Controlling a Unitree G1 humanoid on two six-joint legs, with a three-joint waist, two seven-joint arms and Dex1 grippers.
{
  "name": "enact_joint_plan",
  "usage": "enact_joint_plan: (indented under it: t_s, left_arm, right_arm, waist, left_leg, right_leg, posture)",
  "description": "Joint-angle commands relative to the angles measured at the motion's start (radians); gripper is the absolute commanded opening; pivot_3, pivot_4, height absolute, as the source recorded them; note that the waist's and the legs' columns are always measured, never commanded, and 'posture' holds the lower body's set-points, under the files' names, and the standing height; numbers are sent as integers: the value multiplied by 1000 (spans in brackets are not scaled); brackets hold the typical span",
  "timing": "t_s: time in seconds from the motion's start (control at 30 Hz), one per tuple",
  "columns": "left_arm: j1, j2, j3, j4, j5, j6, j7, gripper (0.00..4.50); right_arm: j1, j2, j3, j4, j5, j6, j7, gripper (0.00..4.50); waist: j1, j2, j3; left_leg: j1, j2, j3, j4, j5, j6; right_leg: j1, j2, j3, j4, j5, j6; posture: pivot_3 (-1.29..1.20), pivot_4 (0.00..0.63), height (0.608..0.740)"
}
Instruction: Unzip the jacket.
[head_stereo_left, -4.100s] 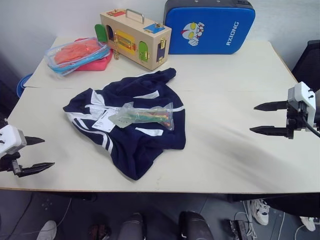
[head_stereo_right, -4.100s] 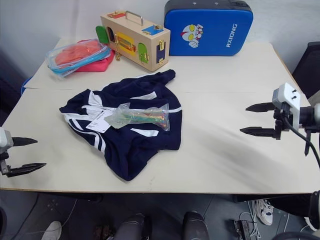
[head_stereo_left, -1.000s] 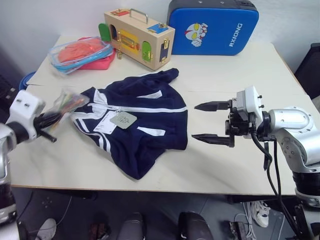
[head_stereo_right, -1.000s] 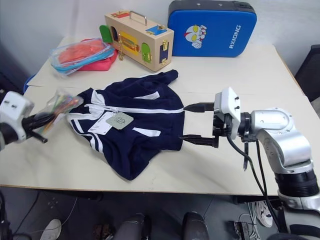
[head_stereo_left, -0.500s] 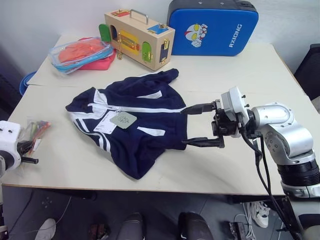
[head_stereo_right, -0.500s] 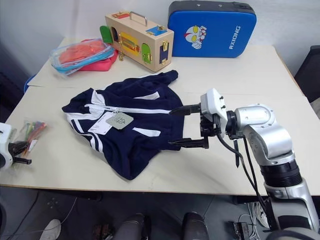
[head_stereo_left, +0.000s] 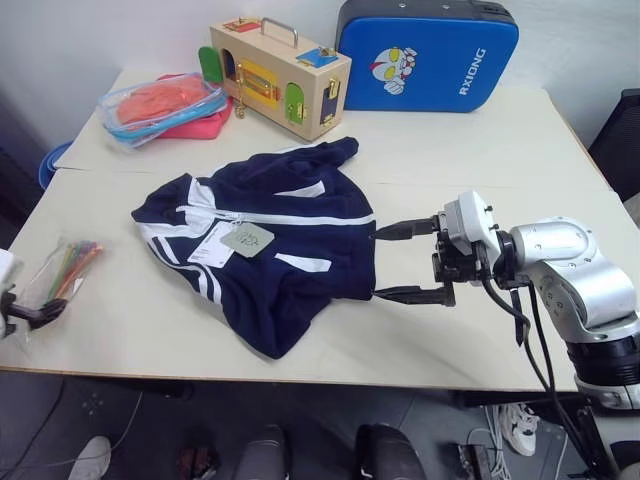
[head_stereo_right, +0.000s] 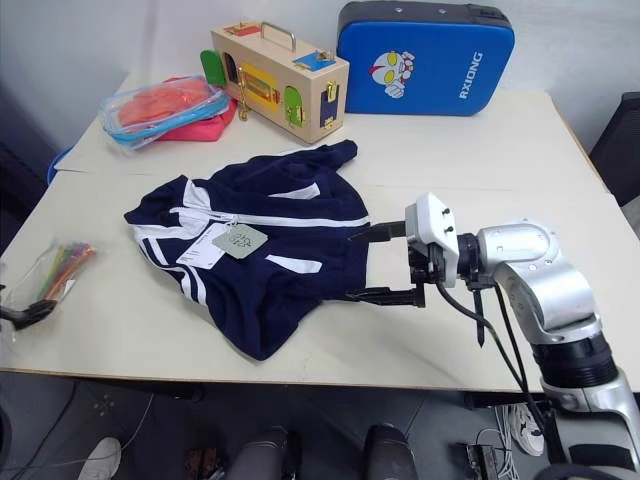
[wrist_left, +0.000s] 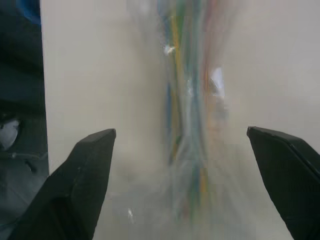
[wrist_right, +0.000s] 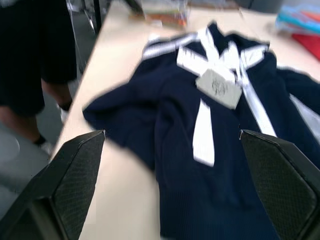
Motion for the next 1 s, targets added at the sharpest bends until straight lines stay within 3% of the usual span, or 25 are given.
enact_joint_plan:
  t_s: [0.03, 0.1, 0.2, 0.33, 0.53, 0.73, 0.87, 1.0]
  left_arm:
    - [-50, 70, -28, -163, -122, -116, -206, 4275]
    - [-126, 92, -152, -195, -120, -190, -239, 4275]
    - [-283, 106, -431, -71, 110, -477, -199, 4275]
    - [-561, 30, -735, 229, 400, -843, -154, 4275]
    - [-822, -77, -911, 548, 598, -1111, -59, 4275]
    - [-940, -140, -980, 767, 707, -1242, 64, 4275]
    - [-963, -143, -985, 826, 707, -1273, 66, 3405]
    - [-958, -145, -972, 840, 688, -1279, 55, 2125]
  right_arm:
    - [28, -18, 0, -14, -73, -106, -2, 4500]
    - [43, -10, 20, 1, -118, -156, -6, 4500]
    - [56, -6, 74, 52, -241, -305, -16, 4500]
    - [64, 14, 138, 127, -371, -485, -47, 4500]
    - [40, 66, 187, 217, -496, -610, -140, 4500]
    - [-7, 124, 205, 284, -547, -648, -212, 4500]
    - [-40, 180, 212, 321, -548, -642, -242, 4500]
    - [-64, 222, 234, 374, -583, -658, -270, 3535]
  waist:
    - [4, 0, 0]
    - [8, 0, 0]
    - [1, 1, 0]
    - [-15, 1, 0]
    - [-17, 1, 0]
    - [-8, 1, 0]
    - [-7, 1, 0]
    - [-6, 1, 0]
  left_leg:
    - [0, 0, 0, 0, 0, 0]
    - [0, 0, 0, 0, 0, 0]
    - [1, -1, 3, 0, 0, 0]
    - [0, 0, 7, -2, 0, 0]
    - [-1, 0, 6, -1, 0, 0]
    - [1, 0, 5, 1, 0, 0]
    - [2, 0, 5, 2, 1, 0]
    - [1, 0, 5, 2, 1, 0]
  right_leg:
    - [0, 0, 0, -1, 0, 0]
    - [1, 0, 0, -1, 0, 0]
    - [0, 0, 1, -1, 0, 0]
    - [-2, 3, 2, 0, 0, 0]
    - [-3, 2, 0, 0, 0, 0]
    - [-1, 1, -1, 3, 0, 0]
    - [-1, 1, -1, 4, 0, 0]
    - [-1, 1, -1, 5, 0, 0]
  posture:
    - [0, 150, 740]
    - [0, 150, 740]
    - [0, 150, 740]
    - [0, 150, 740]
    - [0, 150, 740]
    - [0, 150, 740]
    - [0, 150, 740]
    - [0, 150, 740]
